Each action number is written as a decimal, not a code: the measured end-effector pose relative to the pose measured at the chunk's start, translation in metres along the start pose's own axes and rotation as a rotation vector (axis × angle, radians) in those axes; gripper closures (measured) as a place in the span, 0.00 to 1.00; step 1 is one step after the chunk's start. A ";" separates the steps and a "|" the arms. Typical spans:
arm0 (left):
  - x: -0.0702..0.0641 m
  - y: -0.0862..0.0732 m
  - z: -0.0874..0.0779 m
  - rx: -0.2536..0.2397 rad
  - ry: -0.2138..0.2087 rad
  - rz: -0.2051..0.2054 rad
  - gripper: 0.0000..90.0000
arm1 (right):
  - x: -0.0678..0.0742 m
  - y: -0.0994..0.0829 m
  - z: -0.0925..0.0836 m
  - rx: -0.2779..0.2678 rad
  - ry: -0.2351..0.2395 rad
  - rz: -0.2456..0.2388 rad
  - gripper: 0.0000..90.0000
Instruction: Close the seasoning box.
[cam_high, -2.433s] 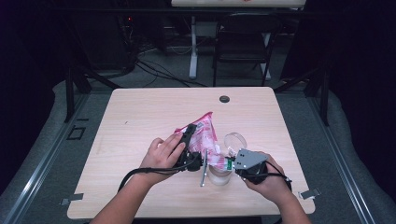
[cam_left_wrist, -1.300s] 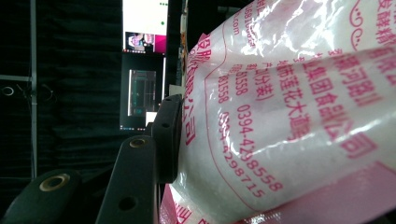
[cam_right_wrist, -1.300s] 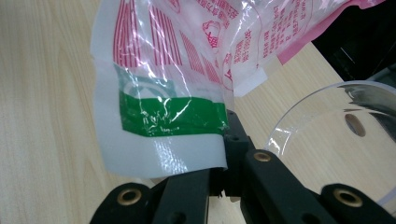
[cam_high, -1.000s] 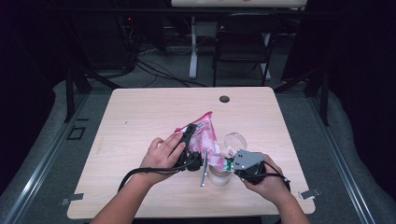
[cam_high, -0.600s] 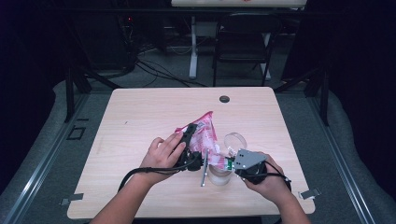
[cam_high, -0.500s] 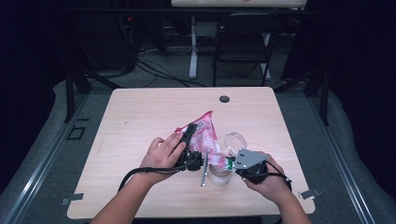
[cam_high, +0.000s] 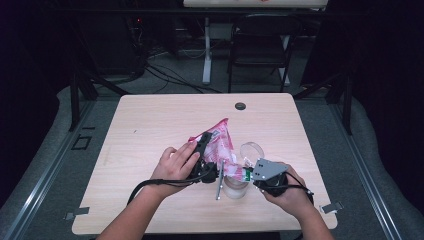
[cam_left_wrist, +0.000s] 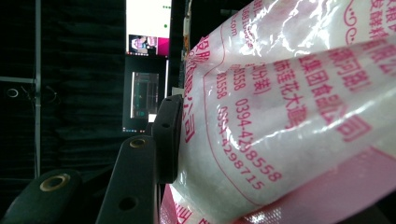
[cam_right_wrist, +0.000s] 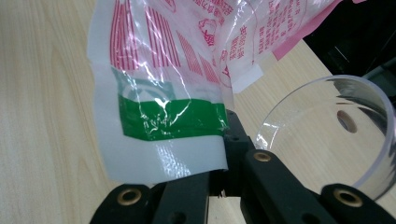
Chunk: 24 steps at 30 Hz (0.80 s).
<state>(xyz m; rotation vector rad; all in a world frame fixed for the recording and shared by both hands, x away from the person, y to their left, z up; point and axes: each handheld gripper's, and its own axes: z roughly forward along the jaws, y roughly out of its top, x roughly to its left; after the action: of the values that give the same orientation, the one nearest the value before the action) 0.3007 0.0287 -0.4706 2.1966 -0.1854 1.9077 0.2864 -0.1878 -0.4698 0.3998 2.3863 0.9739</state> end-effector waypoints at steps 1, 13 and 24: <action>0.000 0.000 0.000 0.001 0.000 -0.001 0.68 | 0.000 0.000 0.001 -0.004 0.007 0.003 1.00; -0.004 0.002 0.000 -0.003 -0.003 0.011 0.68 | 0.001 -0.002 0.005 0.013 0.010 0.001 1.00; -0.003 0.002 -0.001 -0.002 -0.001 0.006 0.68 | 0.001 -0.001 0.003 0.012 0.005 -0.001 1.00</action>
<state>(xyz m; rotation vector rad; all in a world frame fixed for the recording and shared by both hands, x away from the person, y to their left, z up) 0.2992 0.0270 -0.4729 2.1987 -0.1937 1.9086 0.2872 -0.1863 -0.4730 0.4011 2.3971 0.9618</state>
